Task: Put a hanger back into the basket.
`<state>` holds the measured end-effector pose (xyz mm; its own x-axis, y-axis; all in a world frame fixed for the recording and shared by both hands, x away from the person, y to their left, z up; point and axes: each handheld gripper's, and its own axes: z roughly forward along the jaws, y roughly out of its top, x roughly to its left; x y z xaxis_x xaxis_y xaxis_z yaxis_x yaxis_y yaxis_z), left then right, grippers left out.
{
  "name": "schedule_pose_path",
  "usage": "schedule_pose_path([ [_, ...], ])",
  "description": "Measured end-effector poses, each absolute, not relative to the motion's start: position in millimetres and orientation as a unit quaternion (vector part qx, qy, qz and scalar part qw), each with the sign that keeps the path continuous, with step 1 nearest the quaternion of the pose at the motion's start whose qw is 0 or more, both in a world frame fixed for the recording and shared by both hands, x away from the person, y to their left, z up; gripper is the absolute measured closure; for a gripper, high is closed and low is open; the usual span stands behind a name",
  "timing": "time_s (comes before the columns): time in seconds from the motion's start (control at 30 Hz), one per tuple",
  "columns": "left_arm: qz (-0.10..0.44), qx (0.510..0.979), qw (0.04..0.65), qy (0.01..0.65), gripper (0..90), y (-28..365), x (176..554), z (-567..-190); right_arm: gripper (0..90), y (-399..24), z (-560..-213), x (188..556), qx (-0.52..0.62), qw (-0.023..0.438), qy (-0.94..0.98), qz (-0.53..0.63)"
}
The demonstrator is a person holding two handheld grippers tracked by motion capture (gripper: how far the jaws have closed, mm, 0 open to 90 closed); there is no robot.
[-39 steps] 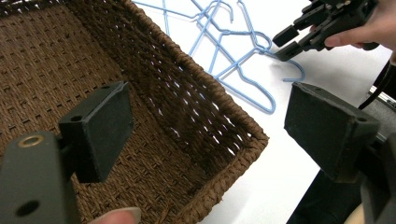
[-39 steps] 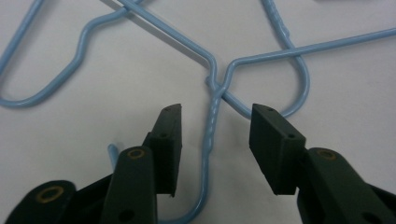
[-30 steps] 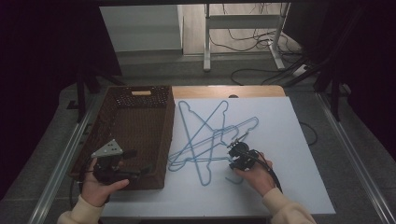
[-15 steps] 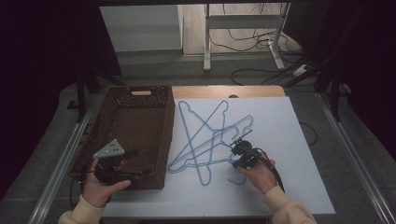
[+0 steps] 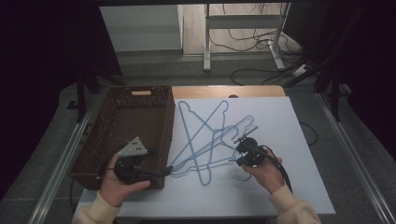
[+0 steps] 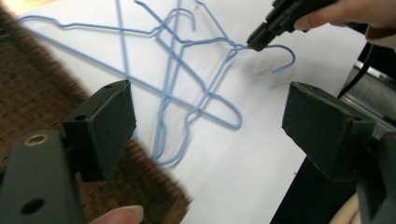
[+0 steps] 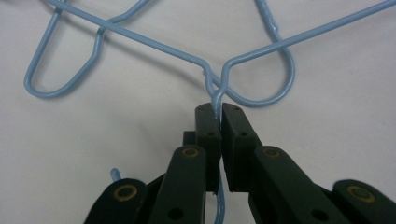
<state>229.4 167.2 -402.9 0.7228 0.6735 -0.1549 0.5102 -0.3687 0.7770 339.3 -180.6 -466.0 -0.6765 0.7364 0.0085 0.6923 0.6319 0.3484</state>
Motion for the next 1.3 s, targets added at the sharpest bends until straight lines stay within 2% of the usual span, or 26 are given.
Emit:
schedule_pose_path([
  [0.6,0.042,0.877,0.359,0.318,19.1,71,261,-426,86.1,-179,-461,336,0.382,0.061,0.909,0.155],
  [1.0,0.023,0.891,0.320,0.322,21.8,41,285,-458,86.1,-179,-461,335,0.375,0.061,0.912,0.155],
  [1.3,0.037,0.894,0.301,0.331,29.3,22,304,-484,86.1,-178,-460,334,0.369,0.062,0.914,0.155],
])
